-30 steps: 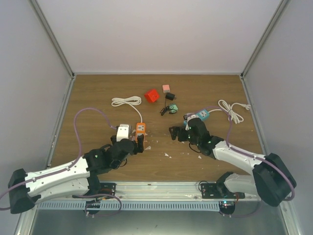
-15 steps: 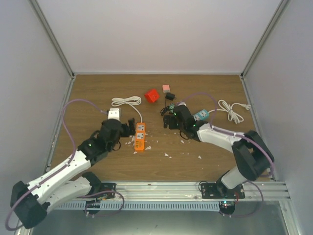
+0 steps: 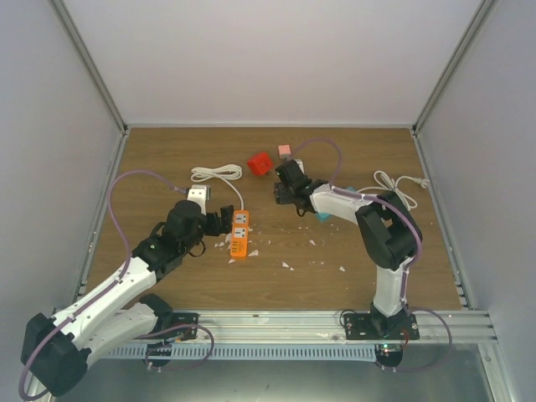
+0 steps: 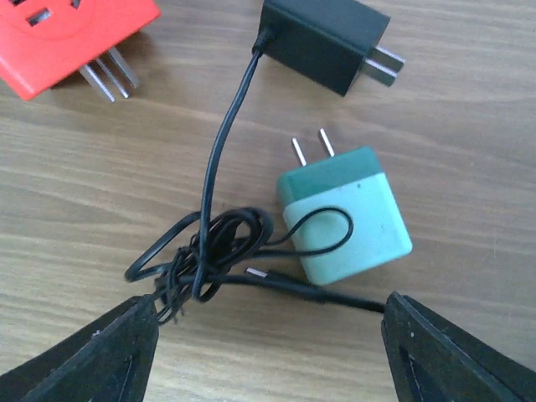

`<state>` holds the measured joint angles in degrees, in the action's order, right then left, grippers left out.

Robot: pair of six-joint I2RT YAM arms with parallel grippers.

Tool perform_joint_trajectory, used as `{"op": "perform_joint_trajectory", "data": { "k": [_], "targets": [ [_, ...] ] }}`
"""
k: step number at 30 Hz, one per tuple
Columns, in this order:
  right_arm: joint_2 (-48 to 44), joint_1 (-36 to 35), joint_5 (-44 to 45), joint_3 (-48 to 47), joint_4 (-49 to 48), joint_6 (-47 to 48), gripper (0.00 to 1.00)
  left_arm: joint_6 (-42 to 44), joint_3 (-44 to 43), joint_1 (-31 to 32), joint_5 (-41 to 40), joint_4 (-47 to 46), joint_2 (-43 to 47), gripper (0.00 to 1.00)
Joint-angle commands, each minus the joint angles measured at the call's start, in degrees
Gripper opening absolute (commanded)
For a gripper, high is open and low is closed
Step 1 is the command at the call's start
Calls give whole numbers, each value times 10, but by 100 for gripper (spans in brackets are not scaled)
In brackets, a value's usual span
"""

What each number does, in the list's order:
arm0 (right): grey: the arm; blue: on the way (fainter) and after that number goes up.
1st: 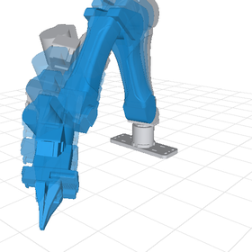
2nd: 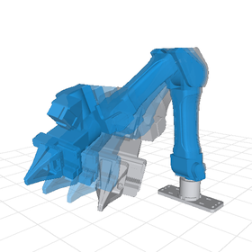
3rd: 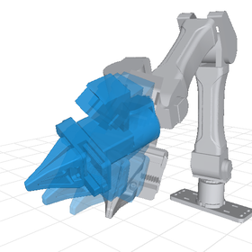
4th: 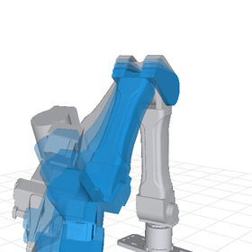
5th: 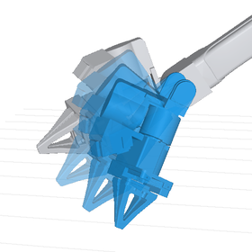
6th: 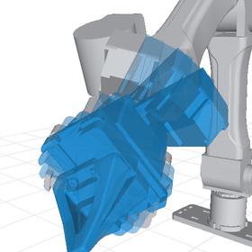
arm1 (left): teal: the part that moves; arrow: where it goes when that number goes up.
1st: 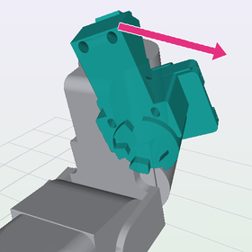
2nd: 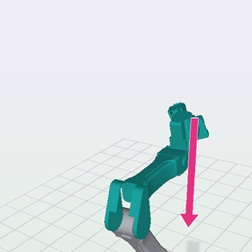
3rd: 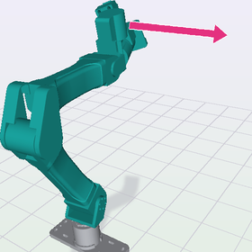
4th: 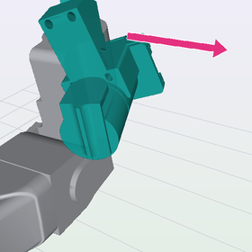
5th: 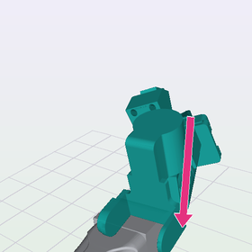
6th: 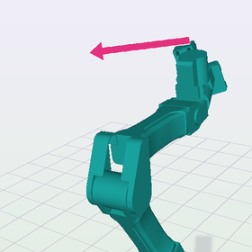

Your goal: Insert the plug

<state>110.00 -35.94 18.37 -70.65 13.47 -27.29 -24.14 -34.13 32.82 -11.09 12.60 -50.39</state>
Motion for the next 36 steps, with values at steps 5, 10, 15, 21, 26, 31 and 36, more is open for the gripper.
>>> {"op": "perform_joint_trajectory", "data": {
  "k": [5, 10, 15, 21, 26, 31, 36],
  "targets": [
    [32, 10, 0, -31, 7, 39, 59, 8, 7, -5, 2, -41, 4, 99],
    [25, 9, -34, -25, -9, 47, 31, 9, 4, -5, -1, -41, 0, 99],
    [18, 4, -99, -17, -32, 50, 28, 8, 4, -6, -4, -41, -1, 99],
    [-4, 11, -87, 1, -47, 44, 69, 8, 3, -8, -5, -40, -6, 99],
    [-21, 65, -89, 25, -61, 35, 70, 9, 4, -9, -1, -40, 0, 99],
    [-24, 82, -121, 46, -100, 58, 69, 8, 7, -9, -1, -39, 5, 99],
    [-12, 105, -150, 48, -125, 71, 60, 8, 9, -9, 0, -37, 12, 99]
  ]
}}
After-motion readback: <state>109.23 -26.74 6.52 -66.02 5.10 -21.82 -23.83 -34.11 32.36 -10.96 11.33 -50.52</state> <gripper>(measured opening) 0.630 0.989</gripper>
